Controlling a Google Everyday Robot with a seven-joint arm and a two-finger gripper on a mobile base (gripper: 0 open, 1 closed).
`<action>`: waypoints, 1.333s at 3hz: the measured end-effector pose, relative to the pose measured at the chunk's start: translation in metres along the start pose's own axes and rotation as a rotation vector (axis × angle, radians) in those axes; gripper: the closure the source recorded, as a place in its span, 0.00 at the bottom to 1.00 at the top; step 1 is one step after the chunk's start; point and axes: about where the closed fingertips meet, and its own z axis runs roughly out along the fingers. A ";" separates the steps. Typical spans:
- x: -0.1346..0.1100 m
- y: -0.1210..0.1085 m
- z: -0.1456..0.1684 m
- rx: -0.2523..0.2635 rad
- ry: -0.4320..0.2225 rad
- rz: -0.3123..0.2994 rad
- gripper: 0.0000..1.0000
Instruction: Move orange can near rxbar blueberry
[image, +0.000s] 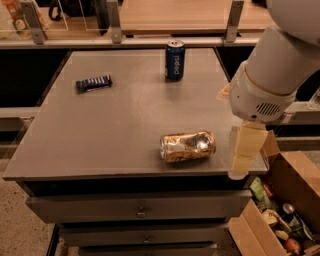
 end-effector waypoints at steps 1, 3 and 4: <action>-0.016 0.000 0.022 -0.043 -0.002 -0.036 0.00; -0.039 0.003 0.056 -0.116 -0.007 -0.084 0.00; -0.045 0.006 0.068 -0.142 -0.012 -0.095 0.16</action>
Offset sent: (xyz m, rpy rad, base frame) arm 0.0084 0.0562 -0.0527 -0.0016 0.1154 0.1231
